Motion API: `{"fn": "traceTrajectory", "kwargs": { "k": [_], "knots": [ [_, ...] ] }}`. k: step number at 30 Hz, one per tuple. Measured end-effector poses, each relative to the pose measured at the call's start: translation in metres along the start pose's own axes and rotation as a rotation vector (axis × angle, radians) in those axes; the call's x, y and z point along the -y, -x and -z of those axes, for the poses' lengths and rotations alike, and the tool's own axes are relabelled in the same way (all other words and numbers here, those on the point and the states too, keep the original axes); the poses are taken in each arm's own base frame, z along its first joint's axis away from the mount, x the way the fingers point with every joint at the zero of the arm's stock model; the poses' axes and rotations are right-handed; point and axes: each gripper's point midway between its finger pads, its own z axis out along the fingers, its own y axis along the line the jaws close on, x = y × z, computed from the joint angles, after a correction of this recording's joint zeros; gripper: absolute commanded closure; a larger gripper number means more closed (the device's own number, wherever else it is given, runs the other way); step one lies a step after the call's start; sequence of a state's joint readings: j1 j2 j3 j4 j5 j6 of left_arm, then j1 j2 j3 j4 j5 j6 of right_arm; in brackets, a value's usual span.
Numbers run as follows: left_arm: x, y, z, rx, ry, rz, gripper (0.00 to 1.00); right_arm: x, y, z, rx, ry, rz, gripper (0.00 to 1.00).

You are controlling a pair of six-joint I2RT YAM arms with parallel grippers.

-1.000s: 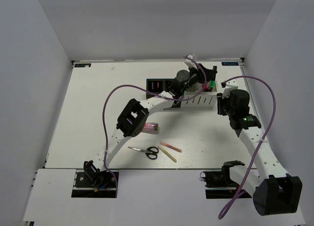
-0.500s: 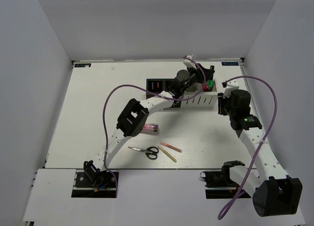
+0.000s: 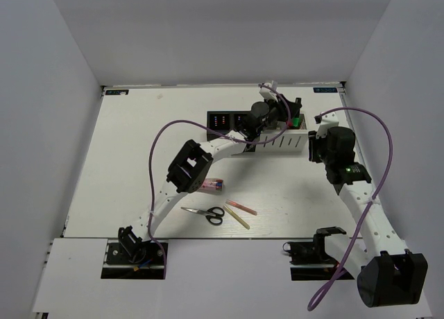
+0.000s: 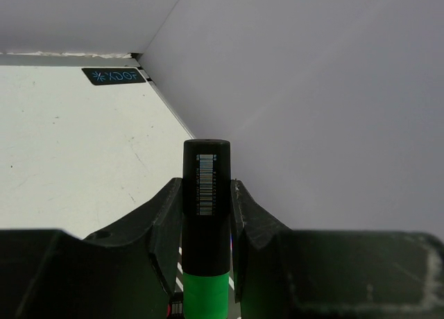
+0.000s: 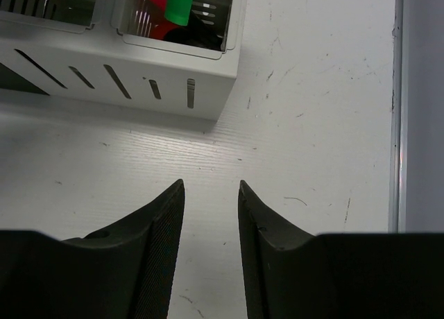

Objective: Sort the stationery into containers
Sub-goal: Place the stationery into the container, then grab a piece of stationery with the left arm

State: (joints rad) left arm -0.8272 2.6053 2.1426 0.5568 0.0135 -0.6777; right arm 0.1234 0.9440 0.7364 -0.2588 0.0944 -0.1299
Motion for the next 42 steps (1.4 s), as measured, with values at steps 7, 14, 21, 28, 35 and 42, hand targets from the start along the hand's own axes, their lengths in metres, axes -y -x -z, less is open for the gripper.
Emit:
{"fn": "traceTrajectory", "kwargs": {
  "k": [7, 14, 21, 28, 35, 42],
  "knots": [
    [-0.002, -0.003, 0.001, -0.005, 0.003, 0.002, 0.49, 0.001, -0.001, 0.0, -0.001, -0.001, -0.003, 0.6],
    [-0.001, -0.001, 0.0, 0.005, 0.0, 0.003, 0.34, 0.0, -0.006, -0.001, -0.012, 0.005, -0.005, 0.6],
    [-0.002, -0.001, 0.001, 0.007, 0.002, -0.006, 0.33, 0.001, -0.006, -0.001, -0.01, 0.007, -0.009, 0.6],
    [-0.004, -0.002, 0.016, -0.038, 0.026, -0.057, 0.61, -0.002, -0.004, 0.001, -0.001, 0.037, 0.0, 0.2],
    [0.022, 0.041, 0.116, -0.224, 0.119, -0.208, 0.97, -0.041, -0.011, 0.011, 0.003, 0.295, 0.125, 0.3],
    [0.042, 0.158, 0.268, -0.324, 0.308, -0.309, 0.25, -0.101, -0.038, 0.037, -0.013, 0.717, 0.271, 0.44]
  ]
}}
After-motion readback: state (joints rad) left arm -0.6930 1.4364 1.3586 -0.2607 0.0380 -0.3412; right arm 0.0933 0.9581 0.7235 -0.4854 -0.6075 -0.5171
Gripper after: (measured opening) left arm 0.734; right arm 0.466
